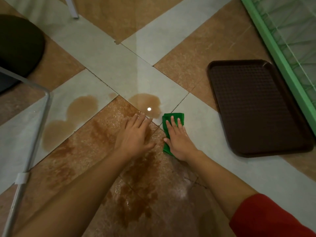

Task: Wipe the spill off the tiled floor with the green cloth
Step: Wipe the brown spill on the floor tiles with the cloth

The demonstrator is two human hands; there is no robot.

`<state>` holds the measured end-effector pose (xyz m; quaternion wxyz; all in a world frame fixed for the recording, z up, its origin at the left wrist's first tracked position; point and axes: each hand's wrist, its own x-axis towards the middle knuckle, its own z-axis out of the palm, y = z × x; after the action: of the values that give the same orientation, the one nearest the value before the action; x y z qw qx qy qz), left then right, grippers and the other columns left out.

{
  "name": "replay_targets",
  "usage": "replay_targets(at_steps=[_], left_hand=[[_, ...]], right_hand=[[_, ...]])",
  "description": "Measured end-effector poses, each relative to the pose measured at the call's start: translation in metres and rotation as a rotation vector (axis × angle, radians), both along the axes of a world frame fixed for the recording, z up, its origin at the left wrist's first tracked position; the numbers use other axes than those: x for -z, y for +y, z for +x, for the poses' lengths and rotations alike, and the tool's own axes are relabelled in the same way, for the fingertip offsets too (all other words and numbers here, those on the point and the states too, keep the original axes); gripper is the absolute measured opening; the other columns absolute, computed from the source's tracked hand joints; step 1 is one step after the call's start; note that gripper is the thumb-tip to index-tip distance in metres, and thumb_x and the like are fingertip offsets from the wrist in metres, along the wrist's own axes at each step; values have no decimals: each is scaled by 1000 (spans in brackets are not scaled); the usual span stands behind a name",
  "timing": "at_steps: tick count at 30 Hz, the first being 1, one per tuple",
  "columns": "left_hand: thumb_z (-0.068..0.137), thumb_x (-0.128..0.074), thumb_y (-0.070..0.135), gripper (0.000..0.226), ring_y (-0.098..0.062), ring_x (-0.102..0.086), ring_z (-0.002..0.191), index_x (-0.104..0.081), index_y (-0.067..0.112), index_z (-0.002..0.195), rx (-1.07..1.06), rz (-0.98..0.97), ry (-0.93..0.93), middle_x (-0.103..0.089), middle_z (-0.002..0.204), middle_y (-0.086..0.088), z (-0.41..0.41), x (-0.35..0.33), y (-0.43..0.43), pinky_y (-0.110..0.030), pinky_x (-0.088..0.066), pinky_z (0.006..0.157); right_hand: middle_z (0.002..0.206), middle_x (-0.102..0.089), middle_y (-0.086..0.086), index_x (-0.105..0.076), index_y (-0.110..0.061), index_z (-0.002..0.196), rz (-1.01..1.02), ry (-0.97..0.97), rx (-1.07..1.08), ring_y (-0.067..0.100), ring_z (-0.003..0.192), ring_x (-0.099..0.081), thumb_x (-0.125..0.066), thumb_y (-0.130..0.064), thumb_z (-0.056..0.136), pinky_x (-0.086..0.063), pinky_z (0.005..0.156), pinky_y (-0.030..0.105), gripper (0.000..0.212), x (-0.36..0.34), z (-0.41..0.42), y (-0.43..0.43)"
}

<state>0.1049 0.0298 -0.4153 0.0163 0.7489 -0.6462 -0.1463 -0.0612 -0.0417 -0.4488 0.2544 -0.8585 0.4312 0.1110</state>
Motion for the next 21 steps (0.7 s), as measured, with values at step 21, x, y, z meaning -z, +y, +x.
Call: replay_targets(at_steps=[21], left_hand=[[82,-58,50,74,-21,-18,141,-24,27,144,-67,-38,107,-21,154,-3,8,2,6,-44,-8,117]], right_hand=[[157,0,-7,-15,-23,149,175,-215,-64,14,144,11,-31,-15,102,10,110,21,51,-1,-19,3]])
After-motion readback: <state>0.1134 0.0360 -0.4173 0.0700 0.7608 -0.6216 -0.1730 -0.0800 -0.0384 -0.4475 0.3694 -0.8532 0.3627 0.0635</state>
